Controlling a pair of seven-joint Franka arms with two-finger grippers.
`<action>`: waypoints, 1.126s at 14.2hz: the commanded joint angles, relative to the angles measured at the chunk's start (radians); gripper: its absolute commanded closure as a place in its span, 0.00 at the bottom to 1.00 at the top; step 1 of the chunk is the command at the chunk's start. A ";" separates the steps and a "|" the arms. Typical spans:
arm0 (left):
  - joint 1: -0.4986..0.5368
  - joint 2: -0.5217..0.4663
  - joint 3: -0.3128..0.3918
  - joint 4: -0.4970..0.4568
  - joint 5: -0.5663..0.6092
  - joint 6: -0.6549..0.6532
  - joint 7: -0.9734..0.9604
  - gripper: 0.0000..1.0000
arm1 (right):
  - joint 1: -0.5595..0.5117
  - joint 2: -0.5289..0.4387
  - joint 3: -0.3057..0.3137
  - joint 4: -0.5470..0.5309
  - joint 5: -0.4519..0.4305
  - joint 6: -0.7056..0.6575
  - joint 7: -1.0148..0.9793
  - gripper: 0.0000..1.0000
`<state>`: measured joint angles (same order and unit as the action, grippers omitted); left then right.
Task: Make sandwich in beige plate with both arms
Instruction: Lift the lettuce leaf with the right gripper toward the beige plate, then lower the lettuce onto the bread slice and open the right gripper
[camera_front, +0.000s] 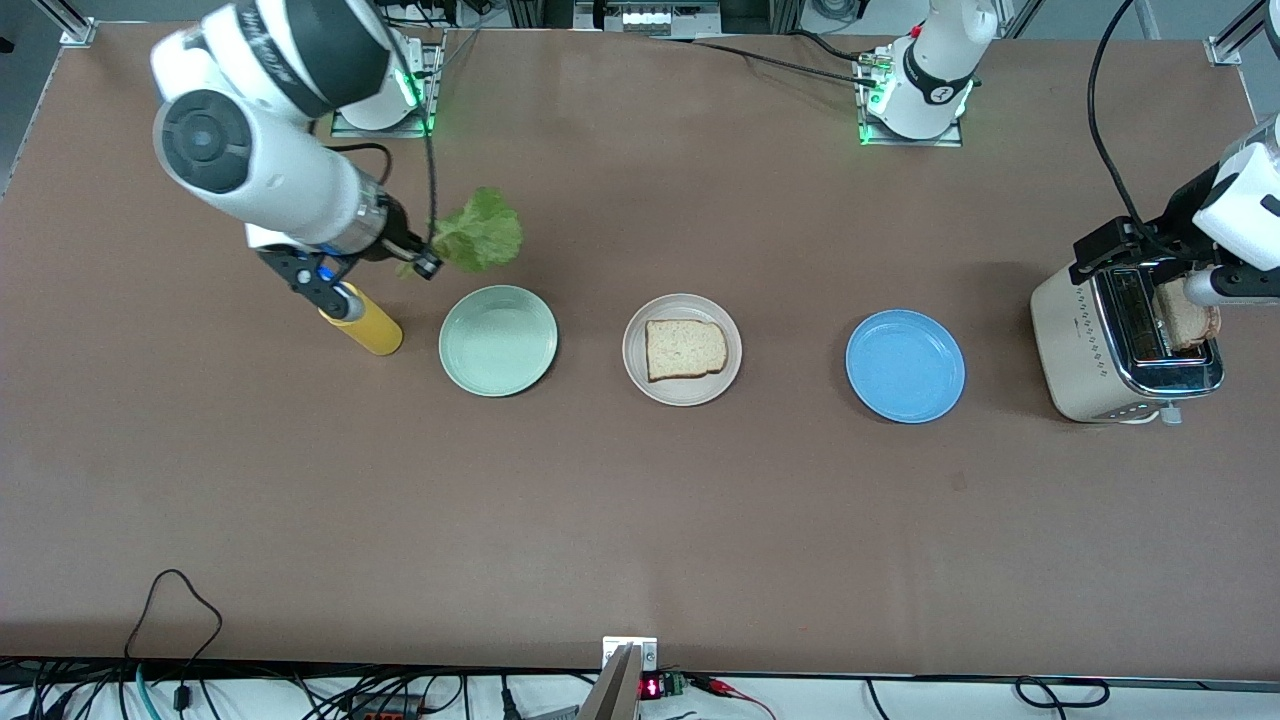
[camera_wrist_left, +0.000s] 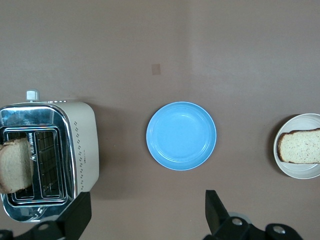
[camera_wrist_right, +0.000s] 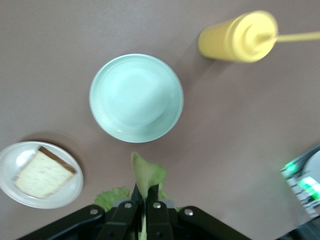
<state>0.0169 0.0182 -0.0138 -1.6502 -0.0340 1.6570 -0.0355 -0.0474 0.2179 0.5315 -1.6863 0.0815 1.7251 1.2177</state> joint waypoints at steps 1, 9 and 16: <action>-0.002 -0.011 0.003 -0.006 0.000 0.006 0.008 0.00 | 0.073 0.061 -0.007 0.025 0.006 0.092 0.176 1.00; 0.001 -0.011 0.003 -0.006 0.000 0.006 0.008 0.00 | 0.231 0.250 -0.018 0.027 0.000 0.392 0.529 1.00; 0.001 -0.011 0.003 -0.006 0.000 0.007 0.008 0.00 | 0.342 0.402 -0.074 0.054 -0.002 0.623 0.695 1.00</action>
<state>0.0184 0.0182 -0.0132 -1.6504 -0.0340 1.6570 -0.0355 0.2545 0.5815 0.4874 -1.6829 0.0811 2.3404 1.8711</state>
